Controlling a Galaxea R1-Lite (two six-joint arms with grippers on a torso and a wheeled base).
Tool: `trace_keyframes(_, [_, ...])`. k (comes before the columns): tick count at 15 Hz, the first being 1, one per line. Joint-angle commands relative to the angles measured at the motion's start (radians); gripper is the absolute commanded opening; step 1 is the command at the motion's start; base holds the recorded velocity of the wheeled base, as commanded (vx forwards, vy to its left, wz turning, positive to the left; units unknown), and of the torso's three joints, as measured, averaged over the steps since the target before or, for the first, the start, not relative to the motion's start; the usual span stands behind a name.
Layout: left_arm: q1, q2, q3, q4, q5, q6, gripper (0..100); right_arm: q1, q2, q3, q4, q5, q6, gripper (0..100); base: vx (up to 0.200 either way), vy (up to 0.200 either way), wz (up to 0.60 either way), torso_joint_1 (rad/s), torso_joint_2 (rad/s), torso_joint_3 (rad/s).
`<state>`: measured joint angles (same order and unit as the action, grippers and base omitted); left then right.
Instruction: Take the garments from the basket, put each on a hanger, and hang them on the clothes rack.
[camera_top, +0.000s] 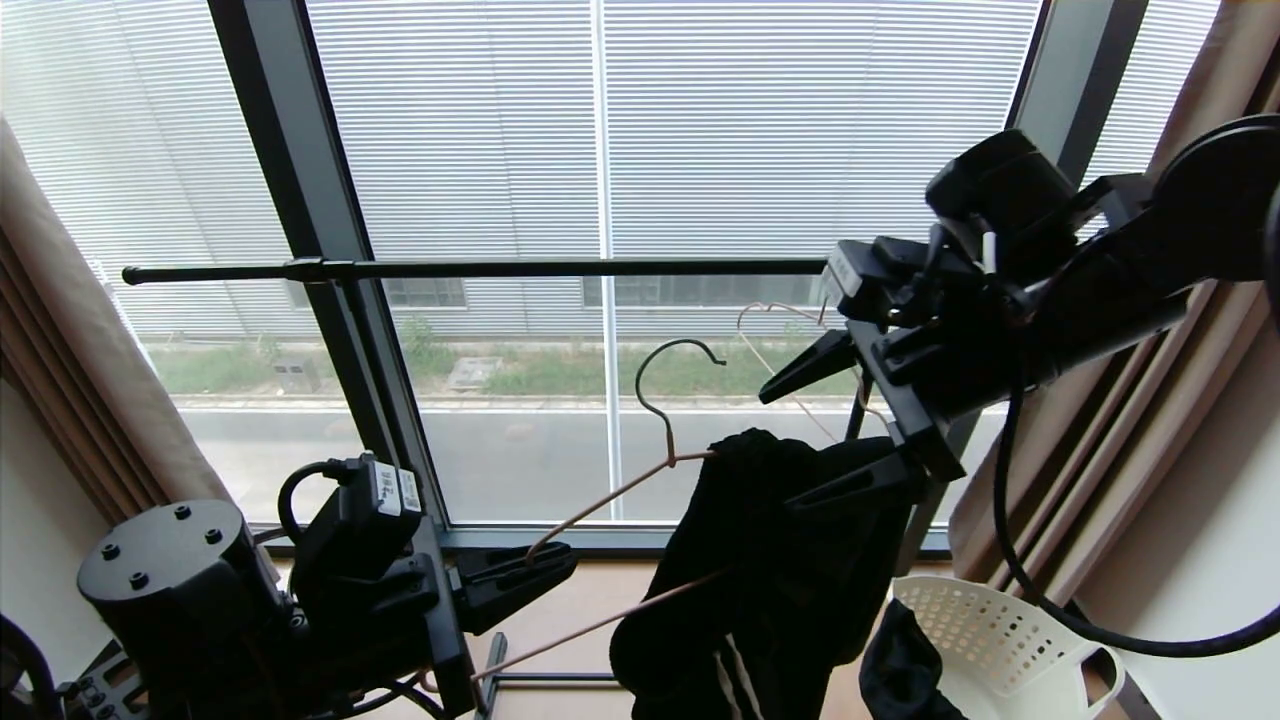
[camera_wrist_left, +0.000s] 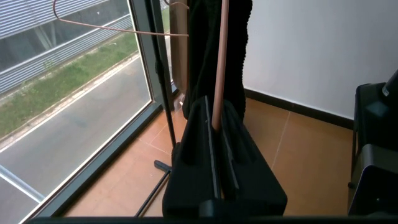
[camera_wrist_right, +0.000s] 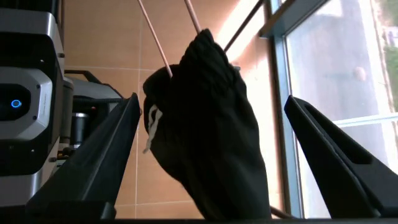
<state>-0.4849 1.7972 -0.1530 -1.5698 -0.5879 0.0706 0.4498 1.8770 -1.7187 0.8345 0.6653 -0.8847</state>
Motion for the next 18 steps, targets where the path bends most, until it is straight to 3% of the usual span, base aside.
trace_keyframes(1, [-0.003,-0.006,-0.002,-0.001,0.000,0.000,0,0.018,0.086,-0.018,0.002,0.000,0.001,100,0.000,0.000,0.00,0.000,0.00,0.000])
trace_keyframes(11, [-0.003,-0.004,-0.008,-0.001,0.000,0.000,0,0.021,0.114,-0.013,-0.028,-0.004,0.006,100,0.000,0.000,0.00,0.000,0.00,0.000])
trace_keyframes(12, [-0.003,-0.004,-0.008,-0.001,0.000,0.000,0,0.021,0.114,-0.013,-0.028,-0.006,0.006,0,0.000,0.000,0.00,0.000,0.00,0.000])
trace_keyframes(18, [-0.003,-0.004,-0.005,-0.001,0.000,0.000,0,0.027,0.102,-0.004,-0.026,-0.004,0.007,0,0.000,0.000,0.00,0.000,0.00,0.000])
